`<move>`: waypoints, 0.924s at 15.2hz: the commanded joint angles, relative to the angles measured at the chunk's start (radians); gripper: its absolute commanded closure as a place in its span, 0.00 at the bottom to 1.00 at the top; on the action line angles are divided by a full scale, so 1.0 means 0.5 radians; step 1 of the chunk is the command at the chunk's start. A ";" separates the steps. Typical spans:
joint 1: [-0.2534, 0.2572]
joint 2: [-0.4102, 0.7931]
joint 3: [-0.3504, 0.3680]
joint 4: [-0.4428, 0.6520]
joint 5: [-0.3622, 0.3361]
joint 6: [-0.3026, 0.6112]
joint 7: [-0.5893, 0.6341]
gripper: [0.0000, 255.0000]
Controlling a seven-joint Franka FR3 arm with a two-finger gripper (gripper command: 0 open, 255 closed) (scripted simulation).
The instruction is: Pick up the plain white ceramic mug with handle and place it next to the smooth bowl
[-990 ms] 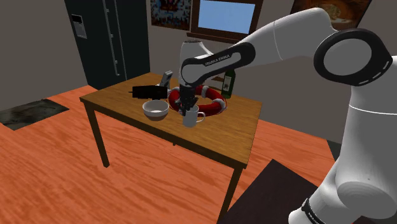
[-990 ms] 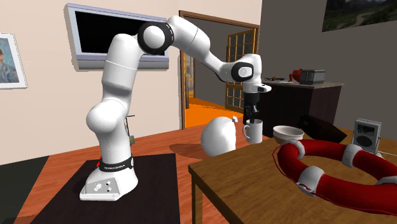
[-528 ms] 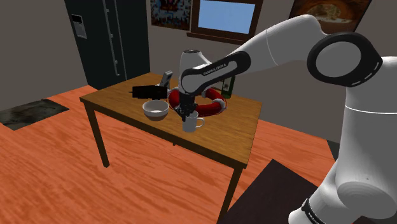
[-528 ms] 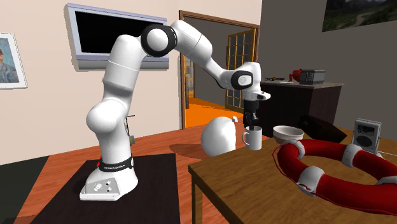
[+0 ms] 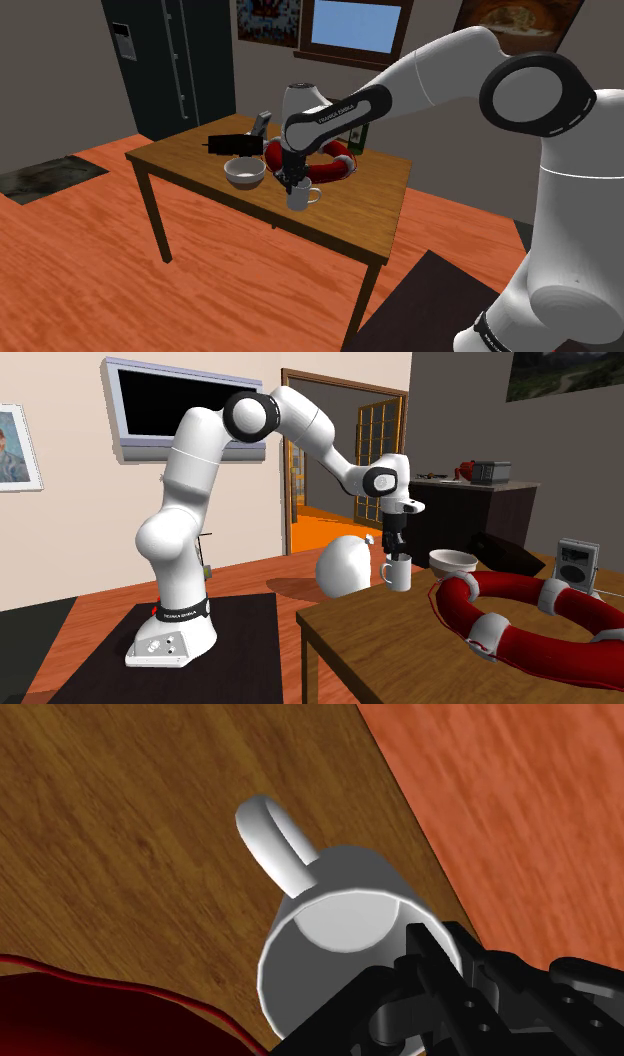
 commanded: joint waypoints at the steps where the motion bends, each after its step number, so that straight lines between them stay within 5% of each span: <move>1: 0.000 0.000 0.000 0.000 0.000 0.000 0.000 0.00; 14: -0.004 -0.131 0.012 0.076 0.027 -0.206 -0.017 0.00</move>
